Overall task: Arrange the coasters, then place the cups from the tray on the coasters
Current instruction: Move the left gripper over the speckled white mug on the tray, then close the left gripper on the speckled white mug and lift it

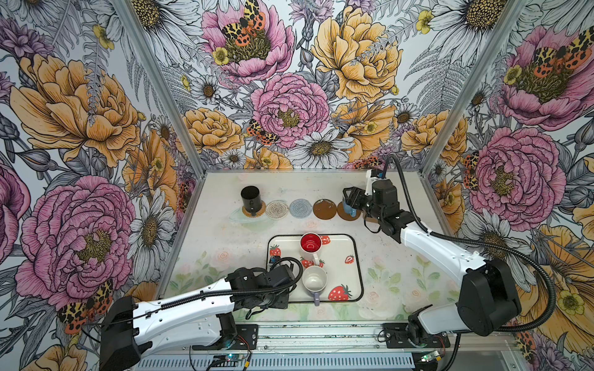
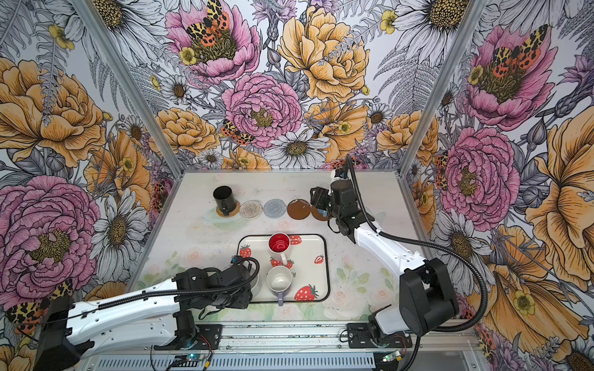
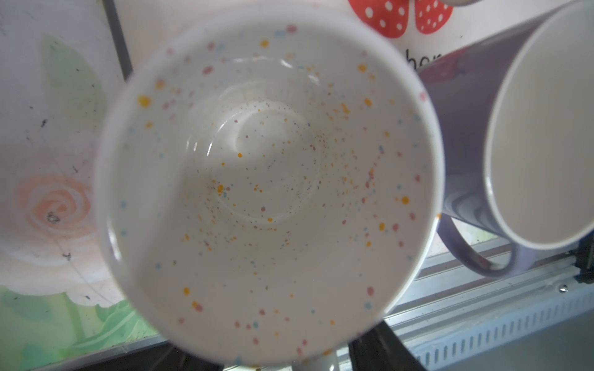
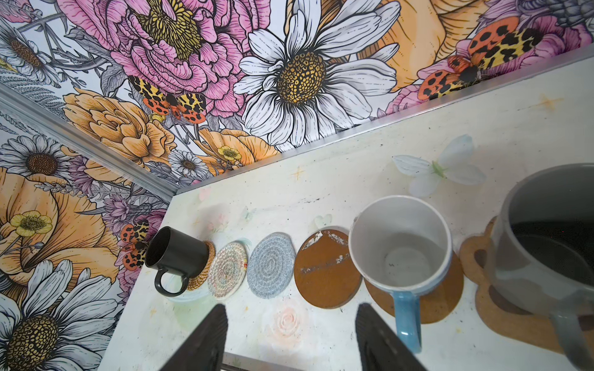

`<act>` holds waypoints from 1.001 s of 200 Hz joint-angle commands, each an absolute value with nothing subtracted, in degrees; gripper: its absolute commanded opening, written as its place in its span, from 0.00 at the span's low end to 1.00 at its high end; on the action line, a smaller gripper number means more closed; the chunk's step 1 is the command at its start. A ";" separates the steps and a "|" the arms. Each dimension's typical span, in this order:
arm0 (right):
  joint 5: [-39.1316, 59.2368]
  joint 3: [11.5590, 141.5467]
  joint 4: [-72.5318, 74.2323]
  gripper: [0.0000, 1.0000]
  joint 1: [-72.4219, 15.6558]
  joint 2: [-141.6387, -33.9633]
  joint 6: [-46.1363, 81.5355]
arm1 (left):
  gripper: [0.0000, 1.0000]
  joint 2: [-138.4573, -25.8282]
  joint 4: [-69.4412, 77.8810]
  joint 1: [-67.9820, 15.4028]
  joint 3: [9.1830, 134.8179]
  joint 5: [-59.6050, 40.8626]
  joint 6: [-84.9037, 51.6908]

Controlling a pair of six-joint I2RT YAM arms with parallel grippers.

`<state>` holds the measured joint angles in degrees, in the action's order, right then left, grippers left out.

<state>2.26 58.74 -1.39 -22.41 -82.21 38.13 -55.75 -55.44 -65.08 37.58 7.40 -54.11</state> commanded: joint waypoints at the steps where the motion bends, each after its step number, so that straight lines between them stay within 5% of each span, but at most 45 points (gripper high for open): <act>1: 2.65 60.30 -0.44 0.66 -22.06 -82.71 38.28 | 0.54 -56.54 -53.09 -65.30 36.66 8.45 -54.41; 100: 2.92 60.38 -0.44 0.65 -22.06 -83.19 38.30 | 0.37 -59.06 -52.56 -65.30 37.04 8.35 -53.78; 200: 3.53 60.82 -0.26 0.66 -22.06 -83.93 38.40 | 0.00 -59.93 -52.65 -65.31 38.97 7.87 -51.21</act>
<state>2.96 58.76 -1.37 -22.41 -83.07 38.13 -59.51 -54.04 -65.14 37.52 8.08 -52.95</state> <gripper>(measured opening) 0.655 0.196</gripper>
